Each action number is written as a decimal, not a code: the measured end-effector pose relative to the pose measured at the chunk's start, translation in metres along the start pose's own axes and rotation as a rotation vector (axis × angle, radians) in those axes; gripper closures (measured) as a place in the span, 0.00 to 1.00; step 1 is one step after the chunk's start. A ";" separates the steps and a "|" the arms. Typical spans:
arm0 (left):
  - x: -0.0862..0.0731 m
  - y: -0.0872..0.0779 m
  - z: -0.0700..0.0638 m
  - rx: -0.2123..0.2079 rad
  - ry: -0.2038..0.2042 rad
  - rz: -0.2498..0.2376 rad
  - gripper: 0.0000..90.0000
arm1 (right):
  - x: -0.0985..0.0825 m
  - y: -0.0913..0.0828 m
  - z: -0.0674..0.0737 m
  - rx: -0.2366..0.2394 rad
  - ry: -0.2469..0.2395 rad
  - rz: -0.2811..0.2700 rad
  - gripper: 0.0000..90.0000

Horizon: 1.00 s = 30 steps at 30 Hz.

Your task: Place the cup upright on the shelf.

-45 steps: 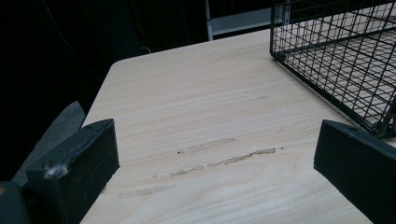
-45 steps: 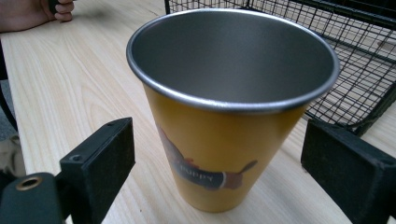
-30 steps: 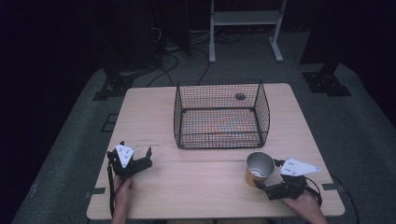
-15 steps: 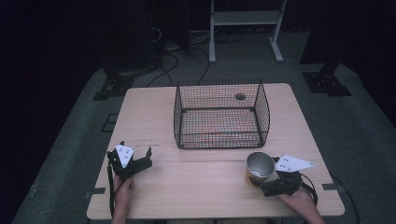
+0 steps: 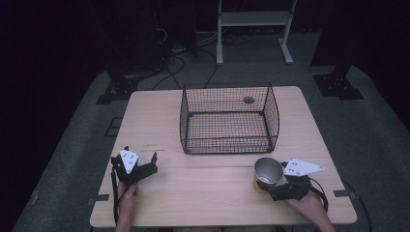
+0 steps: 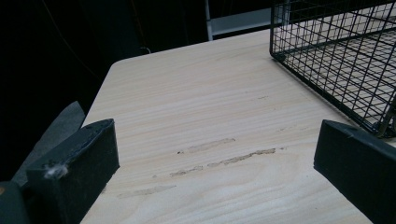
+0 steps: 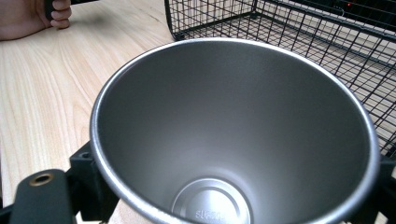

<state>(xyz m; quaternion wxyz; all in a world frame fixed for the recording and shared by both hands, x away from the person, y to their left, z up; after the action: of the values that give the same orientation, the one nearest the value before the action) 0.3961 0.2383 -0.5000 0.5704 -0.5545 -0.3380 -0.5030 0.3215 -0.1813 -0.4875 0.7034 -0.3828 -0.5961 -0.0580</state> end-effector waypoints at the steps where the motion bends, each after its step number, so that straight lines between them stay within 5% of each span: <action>1: 0.000 0.000 0.000 0.000 0.001 0.000 0.00 | 0.000 0.000 0.000 -0.001 0.000 0.002 0.15; 19: 0.000 0.000 0.000 -0.001 -0.001 0.000 0.00 | 0.022 -0.012 0.001 0.029 0.013 -0.022 0.15; 30: 0.000 0.000 0.000 -0.001 -0.002 0.001 0.00 | 0.047 -0.011 0.011 0.096 -0.011 -0.026 0.15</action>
<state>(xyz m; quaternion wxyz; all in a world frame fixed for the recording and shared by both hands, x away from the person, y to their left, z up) 0.3960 0.2386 -0.5000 0.5702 -0.5552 -0.3380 -0.5024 0.3197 -0.1648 -0.4406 0.7168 -0.3411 -0.6070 -0.0364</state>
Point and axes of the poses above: each handheld gripper's, and its own axes: y roughly forward along the jaws, x roughly out of its top, z roughly to its left, the point moved 9 cm from there along y, roughly forward along the jaws
